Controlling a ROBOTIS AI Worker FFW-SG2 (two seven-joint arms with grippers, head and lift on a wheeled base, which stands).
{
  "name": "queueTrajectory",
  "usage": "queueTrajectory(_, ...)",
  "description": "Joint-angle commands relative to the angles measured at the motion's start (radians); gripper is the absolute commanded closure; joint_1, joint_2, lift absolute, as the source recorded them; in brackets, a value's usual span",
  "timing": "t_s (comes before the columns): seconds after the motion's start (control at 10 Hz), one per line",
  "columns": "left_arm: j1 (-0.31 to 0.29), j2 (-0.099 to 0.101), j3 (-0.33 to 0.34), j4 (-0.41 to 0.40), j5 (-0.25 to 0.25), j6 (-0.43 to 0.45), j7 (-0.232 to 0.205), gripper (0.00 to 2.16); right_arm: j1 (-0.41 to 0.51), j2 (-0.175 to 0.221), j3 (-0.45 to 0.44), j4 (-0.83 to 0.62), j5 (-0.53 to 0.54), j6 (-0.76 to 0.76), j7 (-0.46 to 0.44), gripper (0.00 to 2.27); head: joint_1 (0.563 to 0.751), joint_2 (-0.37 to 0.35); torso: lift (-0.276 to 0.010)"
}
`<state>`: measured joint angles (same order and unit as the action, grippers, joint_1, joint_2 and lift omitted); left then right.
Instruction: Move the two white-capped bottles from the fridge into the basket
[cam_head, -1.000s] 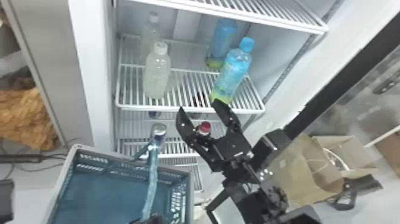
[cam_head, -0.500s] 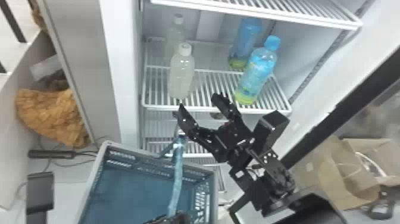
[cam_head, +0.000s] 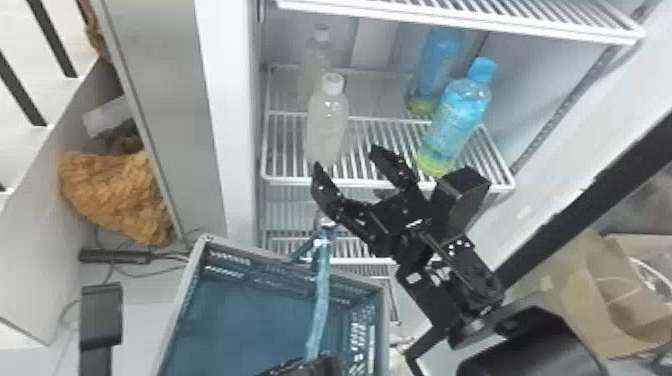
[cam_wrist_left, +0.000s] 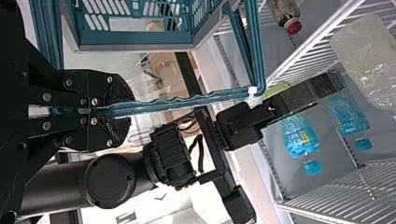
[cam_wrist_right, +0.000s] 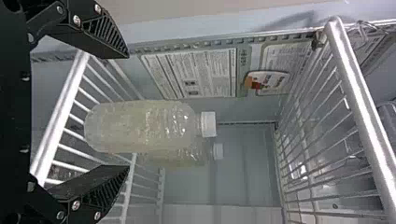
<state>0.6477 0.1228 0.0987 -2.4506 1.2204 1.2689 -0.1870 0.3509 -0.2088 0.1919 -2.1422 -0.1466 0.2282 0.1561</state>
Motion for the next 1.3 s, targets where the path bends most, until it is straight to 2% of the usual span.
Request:
queueTrajectory(0.0,-0.005,0.001,-0.005,0.000,0.000,0.000,0.000,1.19,-0.022,0.000,0.009,0.015,0.013,-0.002,-0.010,0.21,0.695,-0.184,0.000)
queueTrajectory(0.9,-0.010,0.009,-0.015,0.000,0.002,0.000,0.001,1.19,-0.209,0.022,0.043,0.276,0.035,-0.133,-0.023,0.21,0.695,-0.175,0.000)
queueTrajectory(1.2,-0.010,0.009,-0.015,0.002,0.002,0.000,0.001,1.19,-0.263,0.029,0.041,0.332,0.027,-0.142,0.002,0.21,0.695,-0.167,0.000)
